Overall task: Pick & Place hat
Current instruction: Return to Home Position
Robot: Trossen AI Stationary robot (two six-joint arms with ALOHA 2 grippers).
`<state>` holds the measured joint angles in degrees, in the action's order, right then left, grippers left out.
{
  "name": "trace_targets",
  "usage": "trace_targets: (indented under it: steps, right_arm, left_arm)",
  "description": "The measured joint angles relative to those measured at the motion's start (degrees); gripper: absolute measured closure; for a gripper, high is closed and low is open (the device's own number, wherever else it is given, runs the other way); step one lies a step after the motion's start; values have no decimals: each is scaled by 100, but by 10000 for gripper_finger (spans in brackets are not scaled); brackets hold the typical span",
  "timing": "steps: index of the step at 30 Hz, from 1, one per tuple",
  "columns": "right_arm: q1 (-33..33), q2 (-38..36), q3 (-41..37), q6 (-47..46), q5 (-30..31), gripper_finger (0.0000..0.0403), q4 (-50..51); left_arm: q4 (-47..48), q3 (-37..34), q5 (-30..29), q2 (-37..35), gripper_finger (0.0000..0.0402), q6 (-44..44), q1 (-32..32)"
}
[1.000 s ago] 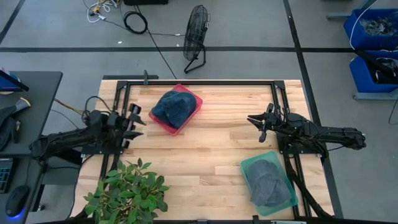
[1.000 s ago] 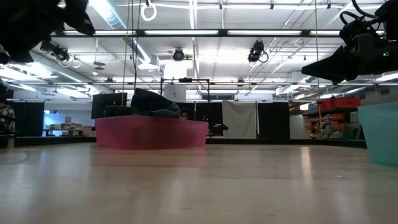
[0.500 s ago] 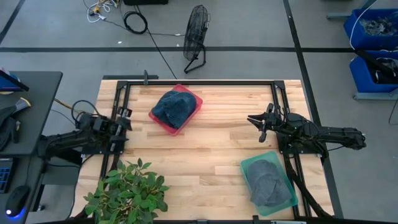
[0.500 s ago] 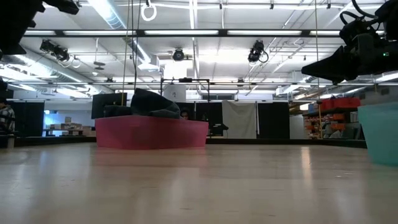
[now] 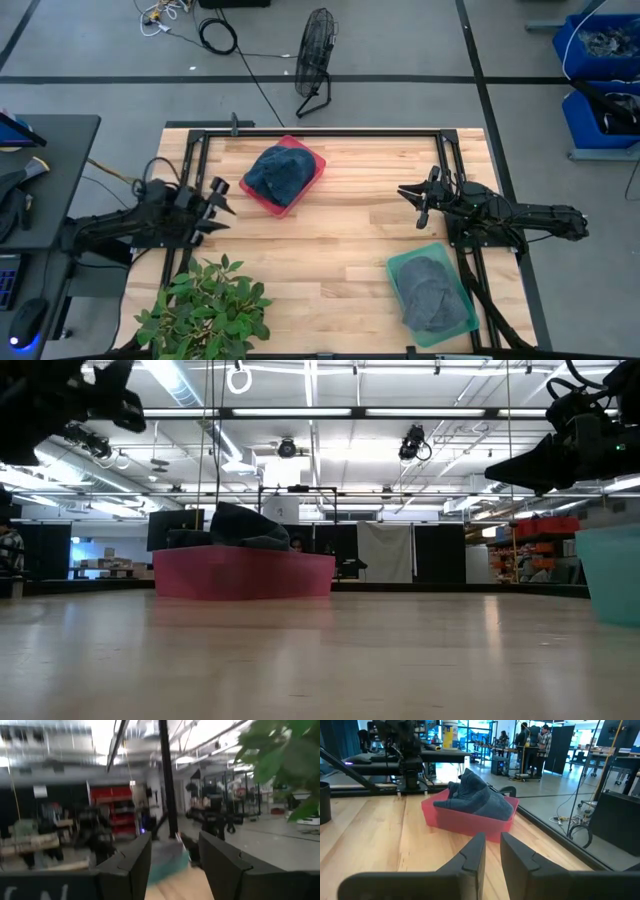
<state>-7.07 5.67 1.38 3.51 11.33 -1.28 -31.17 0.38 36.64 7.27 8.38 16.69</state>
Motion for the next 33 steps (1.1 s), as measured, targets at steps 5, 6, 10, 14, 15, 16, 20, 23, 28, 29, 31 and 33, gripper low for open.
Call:
trace_targets:
  steps: [5,6,10,14,15,16,20,23,28,29,31,33]
  right_arm:
    - [-2,0,-1,2,2,340,2]
    - [-1,0,0,1,0,340,1]
    - [0,0,-2,0,0,340,2]
    - [0,0,-2,0,0,340,2]
    - [0,0,0,0,0,340,1]
    - [0,-1,-1,0,0,340,1]
    - [0,0,-1,0,0,340,2]
    - [0,0,0,0,0,340,2]
    - [0,0,-2,0,0,340,2]
    - [0,0,-1,0,0,340,2]
    - [0,0,-2,0,0,340,2]
    - [0,0,-2,2,0,340,2]
  left_arm:
    - [746,0,-2,-204,232,0,-369]
    - [874,0,-2,-298,232,0,-491]
    - [1064,0,2,-733,232,0,-969]
    - [802,0,7,-727,232,0,-1308]
    - [837,0,6,-722,232,0,-1365]
    - [883,0,4,-716,232,0,-1415]
    - [871,0,6,-717,232,0,-1551]
    - [871,0,3,-717,232,0,-1573]
    - [883,0,2,-688,232,0,-1572]
    - [884,0,2,-690,232,0,-1570]
    - [876,0,2,-691,232,0,-1570]
    - [876,0,2,-691,232,0,-1570]
